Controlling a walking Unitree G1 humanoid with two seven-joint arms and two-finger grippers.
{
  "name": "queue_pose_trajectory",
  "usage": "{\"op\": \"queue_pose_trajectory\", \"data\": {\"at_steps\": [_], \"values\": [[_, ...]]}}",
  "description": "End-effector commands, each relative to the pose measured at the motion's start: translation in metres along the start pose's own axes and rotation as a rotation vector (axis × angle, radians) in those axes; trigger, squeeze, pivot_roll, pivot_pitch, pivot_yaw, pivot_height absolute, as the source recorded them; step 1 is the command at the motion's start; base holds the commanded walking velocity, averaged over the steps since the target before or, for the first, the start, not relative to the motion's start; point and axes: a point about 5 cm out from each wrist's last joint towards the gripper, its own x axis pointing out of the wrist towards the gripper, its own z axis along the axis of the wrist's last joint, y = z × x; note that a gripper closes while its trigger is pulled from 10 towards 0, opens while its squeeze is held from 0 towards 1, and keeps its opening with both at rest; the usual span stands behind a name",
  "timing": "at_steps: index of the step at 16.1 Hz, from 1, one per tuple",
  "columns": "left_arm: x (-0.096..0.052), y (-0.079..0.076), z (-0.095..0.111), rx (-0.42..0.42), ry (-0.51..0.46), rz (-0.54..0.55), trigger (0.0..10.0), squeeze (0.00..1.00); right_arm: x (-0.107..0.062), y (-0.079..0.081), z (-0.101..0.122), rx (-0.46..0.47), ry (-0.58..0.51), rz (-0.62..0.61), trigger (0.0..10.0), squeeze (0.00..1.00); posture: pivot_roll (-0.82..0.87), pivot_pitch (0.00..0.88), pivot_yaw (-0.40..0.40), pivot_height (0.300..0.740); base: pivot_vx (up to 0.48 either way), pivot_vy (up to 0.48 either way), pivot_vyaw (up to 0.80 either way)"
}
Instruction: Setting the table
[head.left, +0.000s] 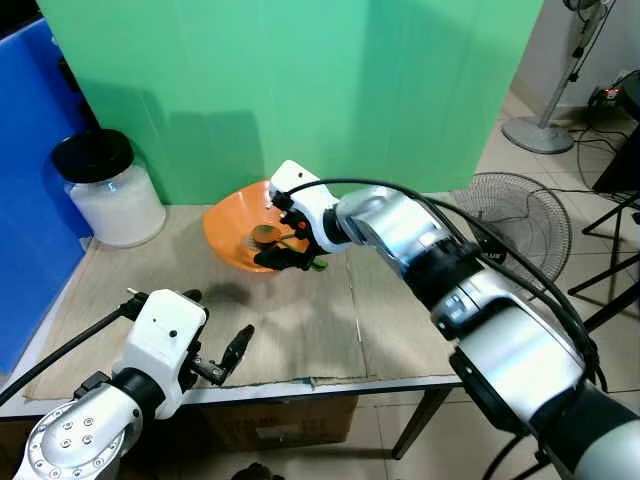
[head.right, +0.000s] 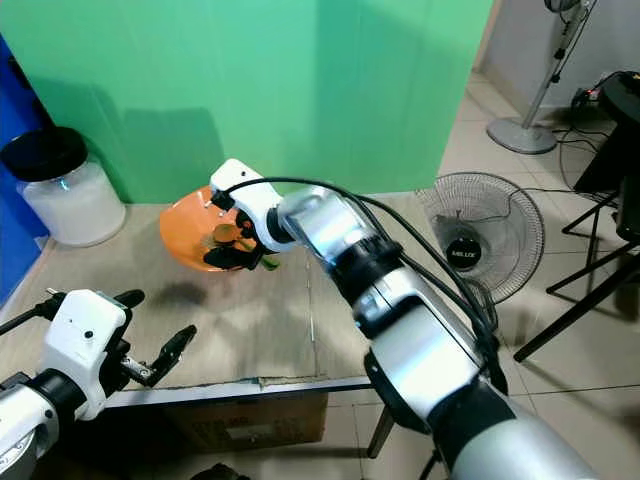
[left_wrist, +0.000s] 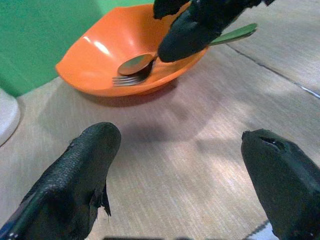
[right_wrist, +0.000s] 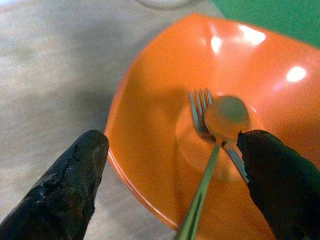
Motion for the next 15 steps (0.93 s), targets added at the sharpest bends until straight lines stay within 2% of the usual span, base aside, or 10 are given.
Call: {"op": "queue_pose_trajectory", "data": {"at_steps": [1, 4, 5, 7, 8, 10, 15], "values": [[-0.001, 0.0, 0.002, 0.013, -0.002, -0.011, 10.0, 0.0, 0.0, -0.002, 0.001, 0.006, 0.049, -0.009, 10.0, 0.0, 0.02, 0.0, 0.024, 0.74, 0.0, 0.0, 0.0], [0.0, 0.001, 0.005, 0.02, -0.014, -0.013, 10.0, 0.0, 0.004, -0.003, 0.001, 0.074, 0.108, -0.046, 10.0, 0.0, 0.02, 0.0, 0.021, 0.74, 0.0, 0.0, 0.0], [0.0, 0.001, 0.005, 0.02, -0.016, -0.016, 10.0, 0.0, 0.005, -0.003, 0.0, 0.087, 0.121, -0.05, 8.6, 0.0, 0.02, 0.0, 0.02, 0.74, 0.0, 0.0, 0.0], [0.0, 0.0, 0.005, 0.018, -0.018, -0.018, 10.0, 0.0, 0.008, -0.002, -0.002, 0.106, 0.14, -0.05, 3.8, 0.0, 0.02, 0.0, 0.018, 0.74, 0.0, 0.0, 0.0], [0.0, 0.0, 0.005, 0.018, -0.018, -0.019, 10.0, 0.0, 0.009, -0.001, -0.004, 0.126, 0.144, -0.059, 2.3, 0.0, 0.02, 0.0, 0.017, 0.74, 0.0, 0.0, 0.0], [0.0, 0.0, 0.005, 0.016, -0.018, -0.02, 10.0, 0.0, 0.011, -0.001, -0.005, 0.163, 0.145, -0.067, 0.0, 0.0, 0.02, 0.0, 0.014, 0.74, 0.0, 0.0, 0.0], [0.001, -0.001, 0.006, 0.014, -0.026, -0.02, 10.0, 0.0, 0.017, 0.002, -0.01, 0.222, 0.147, -0.1, 0.0, 0.0, 0.02, 0.0, 0.006, 0.74, 0.0, 0.0, 0.0]]}}
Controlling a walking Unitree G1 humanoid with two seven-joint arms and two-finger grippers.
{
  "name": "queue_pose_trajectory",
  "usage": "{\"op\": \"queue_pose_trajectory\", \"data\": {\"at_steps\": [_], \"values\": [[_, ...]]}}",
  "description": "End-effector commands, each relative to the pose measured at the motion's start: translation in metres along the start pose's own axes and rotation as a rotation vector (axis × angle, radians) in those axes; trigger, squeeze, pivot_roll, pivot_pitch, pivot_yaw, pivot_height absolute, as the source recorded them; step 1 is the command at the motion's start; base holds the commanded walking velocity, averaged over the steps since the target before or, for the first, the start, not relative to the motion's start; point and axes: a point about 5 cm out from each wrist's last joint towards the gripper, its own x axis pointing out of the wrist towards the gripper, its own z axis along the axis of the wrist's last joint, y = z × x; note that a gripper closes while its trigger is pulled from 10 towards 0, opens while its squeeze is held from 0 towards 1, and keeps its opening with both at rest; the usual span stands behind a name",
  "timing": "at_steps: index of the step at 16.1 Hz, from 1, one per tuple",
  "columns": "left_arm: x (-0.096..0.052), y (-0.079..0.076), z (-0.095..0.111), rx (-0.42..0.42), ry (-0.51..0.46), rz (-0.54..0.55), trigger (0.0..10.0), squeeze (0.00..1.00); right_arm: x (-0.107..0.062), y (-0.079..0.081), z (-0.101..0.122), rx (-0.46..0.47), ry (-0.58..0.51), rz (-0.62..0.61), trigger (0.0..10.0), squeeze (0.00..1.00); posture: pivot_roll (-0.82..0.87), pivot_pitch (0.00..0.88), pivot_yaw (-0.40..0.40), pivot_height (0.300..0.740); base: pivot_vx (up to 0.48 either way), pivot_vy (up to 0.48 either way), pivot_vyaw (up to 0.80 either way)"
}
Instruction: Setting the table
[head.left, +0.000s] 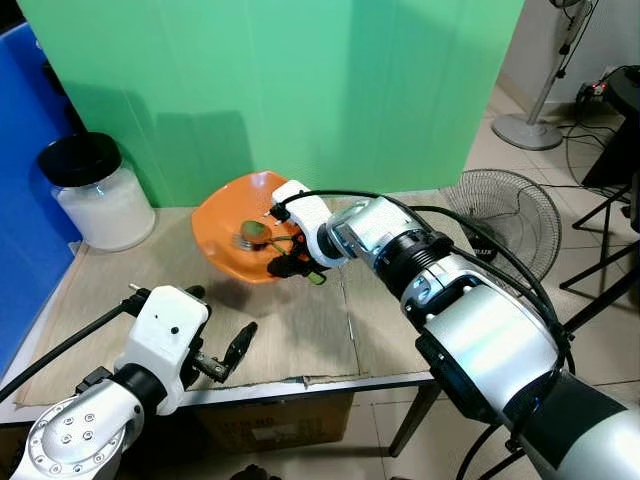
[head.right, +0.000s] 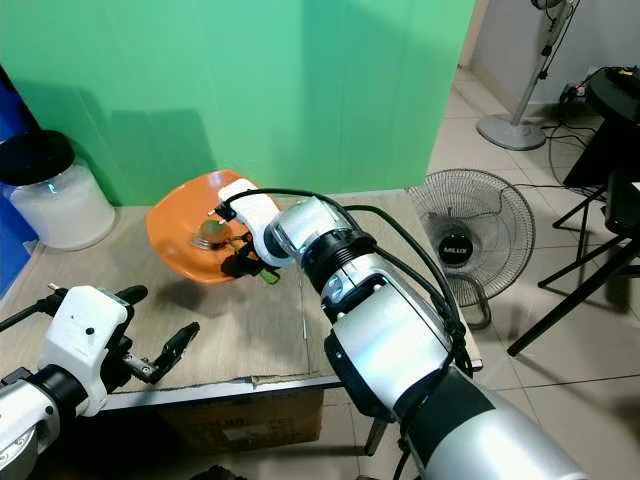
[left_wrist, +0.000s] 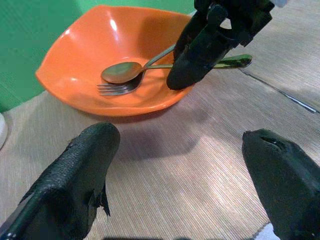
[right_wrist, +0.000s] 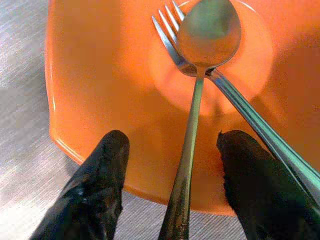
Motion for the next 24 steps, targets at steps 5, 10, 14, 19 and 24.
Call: {"op": "queue_pose_trajectory", "data": {"at_steps": [5, 10, 14, 19, 24], "values": [[-0.002, 0.0, 0.002, 0.016, -0.009, -0.002, 10.0, 0.0, -0.002, 0.001, 0.01, -0.02, -0.017, -0.035, 0.0, 0.0, 0.02, 0.0, 0.002, 0.74, 0.0, 0.0, 0.0], [-0.001, 0.001, 0.004, 0.013, -0.019, -0.002, 10.0, 0.0, -0.001, 0.002, 0.01, -0.018, -0.012, -0.039, 0.0, 0.0, 0.02, 0.0, 0.002, 0.74, 0.0, 0.0, 0.0], [0.0, 0.001, 0.004, 0.014, -0.018, -0.005, 10.0, 0.0, 0.0, 0.003, 0.009, -0.033, 0.002, -0.044, 0.0, 0.0, 0.02, 0.0, 0.003, 0.74, 0.0, 0.0, 0.0], [-0.001, 0.002, 0.004, 0.018, -0.017, -0.003, 10.0, 0.0, 0.0, 0.006, 0.013, -0.053, -0.01, -0.027, 0.0, 0.0, 0.03, 0.0, 0.005, 0.74, 0.0, 0.0, 0.0], [-0.001, 0.005, 0.005, 0.024, -0.019, 0.003, 10.0, 0.0, -0.007, 0.011, 0.029, -0.063, -0.076, 0.044, 0.0, 0.0, 0.03, 0.0, 0.009, 0.74, 0.0, 0.0, 0.0]]}}
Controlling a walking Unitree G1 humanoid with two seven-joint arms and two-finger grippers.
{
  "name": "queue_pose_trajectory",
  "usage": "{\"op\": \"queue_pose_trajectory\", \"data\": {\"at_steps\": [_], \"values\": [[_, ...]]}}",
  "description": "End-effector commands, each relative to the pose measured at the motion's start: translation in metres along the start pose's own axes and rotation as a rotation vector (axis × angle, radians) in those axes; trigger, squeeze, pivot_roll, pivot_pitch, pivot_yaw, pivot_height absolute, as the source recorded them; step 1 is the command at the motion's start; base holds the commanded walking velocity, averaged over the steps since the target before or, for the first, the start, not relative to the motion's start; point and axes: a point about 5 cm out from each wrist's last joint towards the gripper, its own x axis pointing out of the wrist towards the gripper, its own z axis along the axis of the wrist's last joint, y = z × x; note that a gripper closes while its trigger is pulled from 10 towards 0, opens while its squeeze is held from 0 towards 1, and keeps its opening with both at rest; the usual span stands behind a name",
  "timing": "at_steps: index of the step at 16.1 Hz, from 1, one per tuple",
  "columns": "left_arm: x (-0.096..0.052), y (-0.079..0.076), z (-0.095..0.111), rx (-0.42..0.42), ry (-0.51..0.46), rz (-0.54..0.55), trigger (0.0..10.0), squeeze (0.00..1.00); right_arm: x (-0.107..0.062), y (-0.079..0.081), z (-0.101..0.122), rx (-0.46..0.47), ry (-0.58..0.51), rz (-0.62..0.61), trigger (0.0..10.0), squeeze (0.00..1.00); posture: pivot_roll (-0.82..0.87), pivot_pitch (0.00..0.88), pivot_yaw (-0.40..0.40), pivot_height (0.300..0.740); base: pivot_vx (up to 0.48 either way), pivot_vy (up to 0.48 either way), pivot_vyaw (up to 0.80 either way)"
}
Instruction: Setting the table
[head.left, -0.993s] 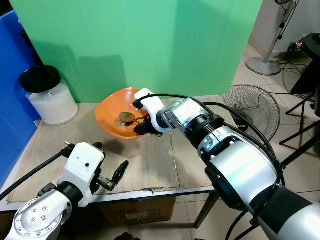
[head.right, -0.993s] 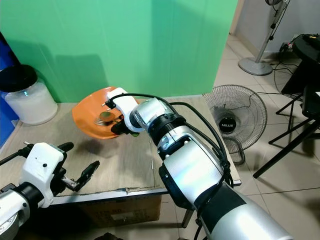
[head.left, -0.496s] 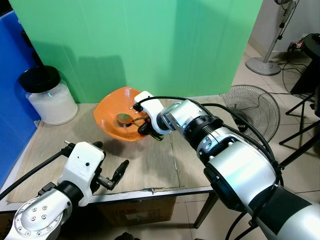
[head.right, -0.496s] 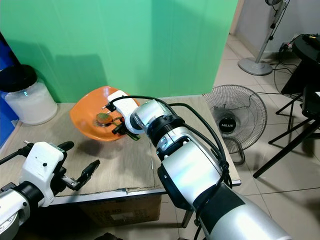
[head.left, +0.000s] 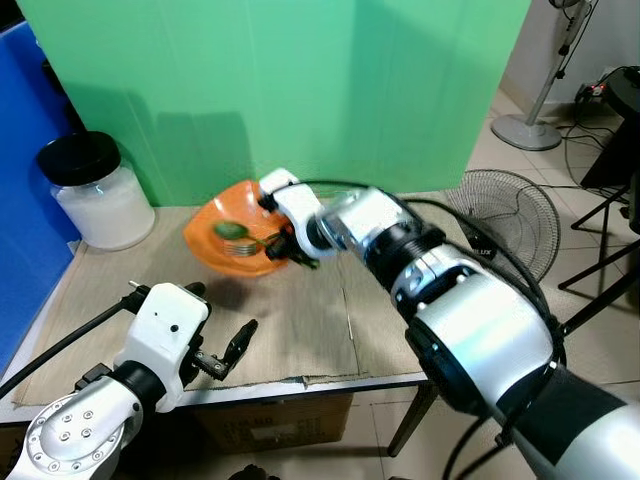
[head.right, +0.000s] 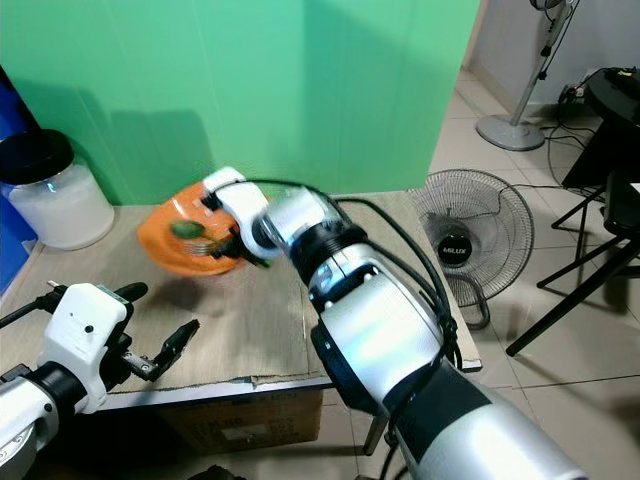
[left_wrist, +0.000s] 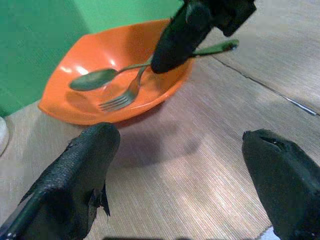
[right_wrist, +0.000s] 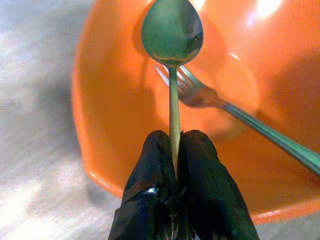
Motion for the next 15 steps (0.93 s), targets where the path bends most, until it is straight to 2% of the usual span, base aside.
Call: {"op": "queue_pose_trajectory", "data": {"at_steps": [1, 3, 8, 9, 10, 11, 12, 13, 14, 15], "values": [[0.0, 0.004, 0.002, 0.013, -0.01, 0.008, 10.0, 0.0, -0.005, 0.003, 0.015, -0.035, -0.056, 0.04, 0.0, 0.0, 0.03, 0.0, 0.009, 0.74, 0.0, 0.0, 0.0], [-0.001, 0.004, 0.003, 0.016, -0.01, 0.008, 10.0, 0.0, -0.01, 0.004, 0.022, -0.031, -0.08, 0.072, 0.0, 0.0, 0.03, 0.0, 0.011, 0.74, 0.0, 0.0, 0.0], [0.004, 0.004, 0.013, -0.012, -0.076, 0.049, 10.0, 0.0, -0.044, -0.021, 0.043, 0.106, -0.293, 0.074, 0.0, 0.0, 0.06, 0.0, -0.01, 0.74, 0.0, 0.0, 0.0], [0.009, 0.002, 0.018, -0.027, -0.117, 0.09, 10.0, 0.0, -0.058, -0.033, 0.041, 0.116, -0.432, 0.09, 0.6, 0.0, 0.06, 0.0, -0.003, 0.74, 0.0, 0.0, 0.0], [0.018, -0.002, 0.023, -0.034, -0.16, 0.135, 10.0, 0.0, -0.08, -0.046, 0.024, 0.104, -0.592, 0.087, 4.2, 0.0, 0.05, 0.0, 0.006, 0.74, 0.0, 0.0, 0.0], [0.02, -0.003, 0.024, -0.029, -0.166, 0.139, 10.0, 0.0, -0.085, -0.048, 0.016, 0.091, -0.622, 0.067, 7.9, 0.0, 0.05, 0.0, 0.01, 0.74, 0.0, 0.0, 0.0], [0.024, -0.004, 0.026, -0.03, -0.177, 0.154, 10.0, 0.0, -0.096, -0.05, 0.003, 0.07, -0.671, 0.021, 10.0, 0.0, 0.05, 0.0, 0.01, 0.74, 0.0, 0.0, 0.0], [0.027, -0.004, 0.028, -0.037, -0.19, 0.169, 10.0, 0.0, -0.103, -0.05, -0.005, 0.061, -0.715, 0.001, 10.0, 0.0, 0.04, 0.0, 0.022, 0.74, 0.0, 0.0, 0.0], [0.032, -0.008, 0.035, -0.077, -0.233, 0.193, 10.0, 0.0, -0.125, -0.044, -0.023, 0.068, -0.848, -0.05, 10.0, 0.0, 0.04, 0.0, 0.03, 0.74, 0.0, 0.0, 0.0], [0.033, -0.01, 0.038, -0.099, -0.253, 0.205, 10.0, 0.0, -0.136, -0.038, -0.032, 0.102, -0.905, -0.069, 10.0, 0.0, 0.02, 0.0, 0.037, 0.74, 0.0, 0.0, 0.0]]}}
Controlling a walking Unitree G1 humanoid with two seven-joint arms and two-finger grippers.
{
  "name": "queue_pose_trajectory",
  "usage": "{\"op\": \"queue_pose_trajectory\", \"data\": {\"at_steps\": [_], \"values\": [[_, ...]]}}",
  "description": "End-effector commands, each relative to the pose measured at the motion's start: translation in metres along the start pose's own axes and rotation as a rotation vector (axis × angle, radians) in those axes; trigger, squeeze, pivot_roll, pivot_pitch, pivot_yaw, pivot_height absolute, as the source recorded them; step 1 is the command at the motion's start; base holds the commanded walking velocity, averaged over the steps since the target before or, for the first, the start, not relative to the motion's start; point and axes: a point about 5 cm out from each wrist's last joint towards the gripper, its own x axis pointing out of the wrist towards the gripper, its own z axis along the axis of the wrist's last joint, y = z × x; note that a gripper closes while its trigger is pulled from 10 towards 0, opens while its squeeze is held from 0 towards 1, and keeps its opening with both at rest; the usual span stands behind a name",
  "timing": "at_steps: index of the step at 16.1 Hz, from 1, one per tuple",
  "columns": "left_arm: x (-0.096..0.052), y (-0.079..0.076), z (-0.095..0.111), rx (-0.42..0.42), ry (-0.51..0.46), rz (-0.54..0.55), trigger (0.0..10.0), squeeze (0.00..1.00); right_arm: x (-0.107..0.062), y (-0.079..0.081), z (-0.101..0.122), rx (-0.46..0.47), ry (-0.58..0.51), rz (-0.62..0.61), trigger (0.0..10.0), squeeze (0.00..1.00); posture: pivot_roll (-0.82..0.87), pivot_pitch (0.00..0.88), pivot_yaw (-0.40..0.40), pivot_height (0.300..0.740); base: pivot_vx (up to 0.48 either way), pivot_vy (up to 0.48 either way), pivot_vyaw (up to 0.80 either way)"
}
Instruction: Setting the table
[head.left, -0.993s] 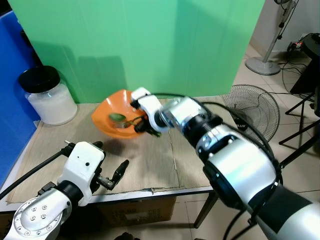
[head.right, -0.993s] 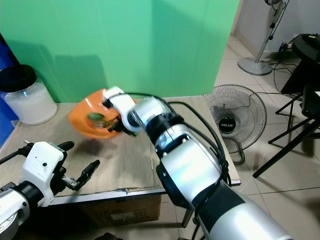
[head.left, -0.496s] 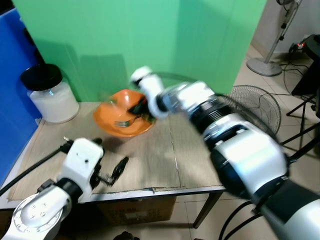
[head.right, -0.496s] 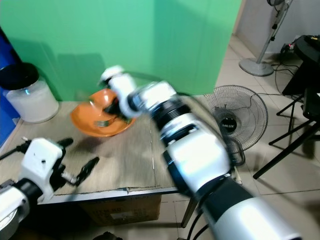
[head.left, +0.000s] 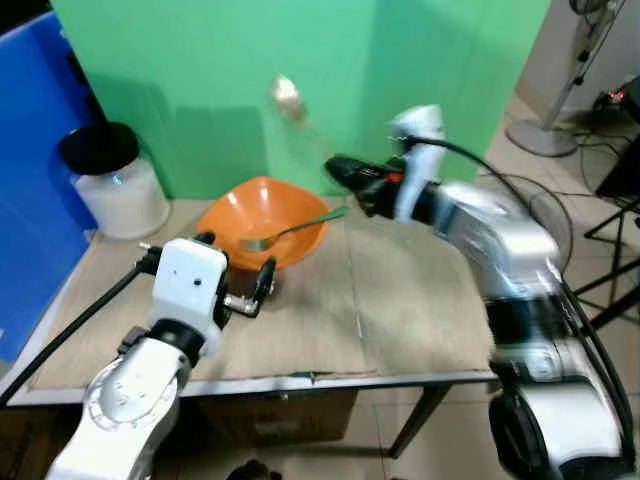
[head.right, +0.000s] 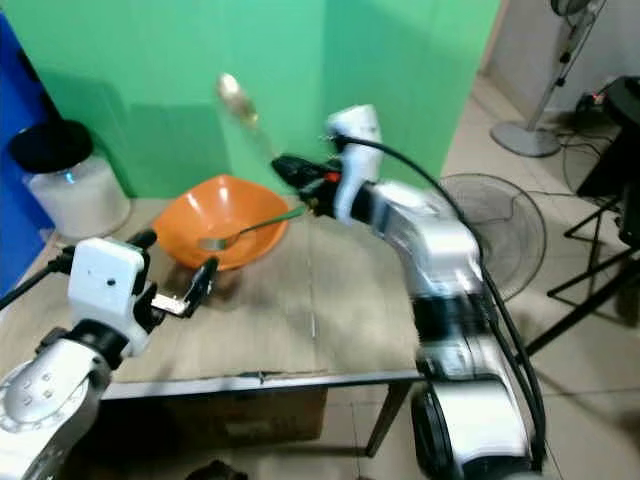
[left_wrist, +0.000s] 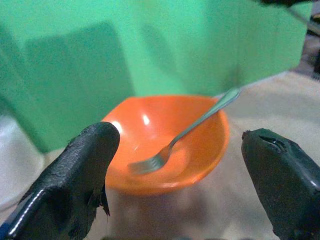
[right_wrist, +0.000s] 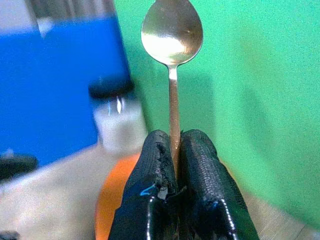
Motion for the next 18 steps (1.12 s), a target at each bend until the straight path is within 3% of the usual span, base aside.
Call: {"op": "queue_pose_trajectory", "data": {"at_steps": [1, 4, 7, 9, 10, 11, 18], "values": [[0.001, -0.002, 0.001, -0.005, -0.012, 0.021, 10.0, 0.0, -0.017, 0.008, 0.015, -0.026, -0.088, -0.028, 10.0, 0.0, 0.02, 0.0, 0.037, 0.74, 0.0, 0.0, 0.0], [0.0, -0.007, 0.0, -0.011, -0.026, 0.076, 10.0, 0.0, -0.064, 0.016, -0.011, -0.161, -0.005, -0.25, 10.0, 0.0, -0.01, 0.0, 0.016, 0.74, 0.0, 0.0, -0.16], [-0.001, 0.0, -0.006, 0.018, -0.012, 0.183, 10.0, 0.0, -0.094, 0.033, -0.025, -0.156, -0.015, -0.419, 10.0, 0.0, -0.03, 0.0, 0.03, 0.74, 0.0, 0.0, -0.8], [-0.003, -0.004, -0.011, 0.062, 0.006, 0.153, 10.0, 0.0, -0.097, 0.036, -0.041, -0.163, 0.033, -0.49, 10.0, 0.0, -0.04, 0.0, 0.043, 0.74, 0.0, 0.0, -0.8], [-0.003, -0.004, -0.012, 0.059, 0.004, 0.157, 10.0, 0.0, -0.099, 0.035, -0.045, -0.092, 0.01, -0.558, 10.0, 0.0, -0.04, 0.0, 0.043, 0.74, 0.0, 0.0, -0.8], [-0.003, -0.005, -0.012, 0.057, 0.003, 0.16, 10.0, 0.0, -0.1, 0.035, -0.045, -0.076, 0.003, -0.573, 10.0, 0.0, -0.04, 0.0, 0.043, 0.74, 0.0, 0.0, -0.8], [-0.007, 0.0, -0.012, 0.019, -0.017, 0.201, 10.0, 0.0, -0.094, 0.04, -0.038, -0.114, -0.03, -0.566, 10.0, 0.0, -0.02, 0.0, 0.022, 0.74, 0.0, 0.0, -0.8]]}}
